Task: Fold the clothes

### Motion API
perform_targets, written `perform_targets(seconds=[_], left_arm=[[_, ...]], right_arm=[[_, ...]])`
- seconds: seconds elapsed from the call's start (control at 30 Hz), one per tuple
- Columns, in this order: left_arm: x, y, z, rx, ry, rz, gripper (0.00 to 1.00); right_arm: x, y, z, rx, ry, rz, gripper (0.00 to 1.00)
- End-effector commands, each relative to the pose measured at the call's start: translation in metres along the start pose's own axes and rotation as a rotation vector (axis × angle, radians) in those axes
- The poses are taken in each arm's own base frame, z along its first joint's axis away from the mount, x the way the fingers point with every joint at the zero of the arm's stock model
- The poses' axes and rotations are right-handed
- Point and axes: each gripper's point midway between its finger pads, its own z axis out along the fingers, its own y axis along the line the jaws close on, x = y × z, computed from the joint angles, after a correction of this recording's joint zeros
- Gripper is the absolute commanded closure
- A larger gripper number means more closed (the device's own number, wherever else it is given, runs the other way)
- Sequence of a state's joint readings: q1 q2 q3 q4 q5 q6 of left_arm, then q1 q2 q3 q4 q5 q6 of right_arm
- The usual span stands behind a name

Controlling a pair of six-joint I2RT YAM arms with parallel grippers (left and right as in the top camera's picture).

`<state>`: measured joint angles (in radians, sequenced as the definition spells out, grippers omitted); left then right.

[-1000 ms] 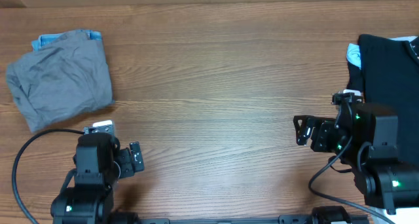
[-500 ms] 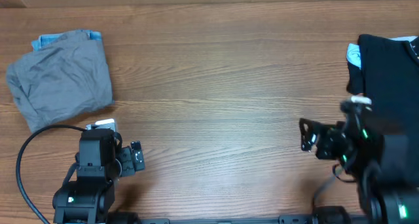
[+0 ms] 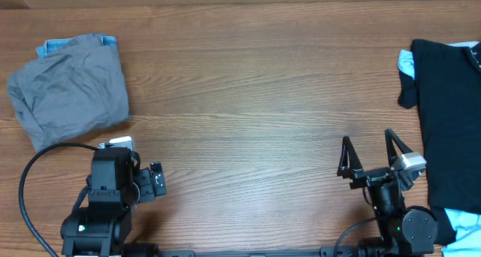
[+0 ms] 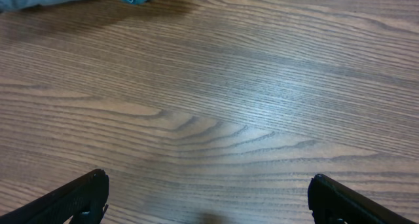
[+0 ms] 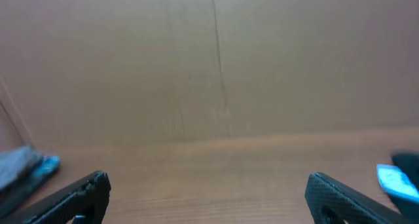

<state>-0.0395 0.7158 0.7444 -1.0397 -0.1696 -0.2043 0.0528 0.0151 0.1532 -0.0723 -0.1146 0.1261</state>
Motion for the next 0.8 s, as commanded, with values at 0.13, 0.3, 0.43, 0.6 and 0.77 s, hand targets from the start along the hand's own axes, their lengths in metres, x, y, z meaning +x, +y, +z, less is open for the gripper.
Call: perform_targets(seconds=[0.13, 0.3, 0.43, 0.6, 0.77], left_arm=[[-0.001, 0.002, 0.0, -0.011, -0.007, -0.011, 0.0], [0.0, 0.002, 0.0, -0.011, -0.006, -0.011, 0.0], [0.0, 0.002, 0.0, -0.011, -0.006, -0.011, 0.0], [-0.001, 0.002, 0.0, -0.011, -0.007, -0.011, 0.0], [-0.001, 0.002, -0.002, -0.008, -0.021, -0.014, 0.0]], right_arm=[[0.066, -0.015, 0.004, 0.034, 0.124, 0.003, 0.0], [0.067, -0.016, 0.004, 0.035, 0.131, 0.004, 0.0], [0.067, -0.016, 0.004, 0.035, 0.131, 0.004, 0.0], [0.067, -0.016, 0.004, 0.036, 0.131, 0.004, 0.0], [0.067, -0.016, 0.004, 0.035, 0.131, 0.004, 0.0]])
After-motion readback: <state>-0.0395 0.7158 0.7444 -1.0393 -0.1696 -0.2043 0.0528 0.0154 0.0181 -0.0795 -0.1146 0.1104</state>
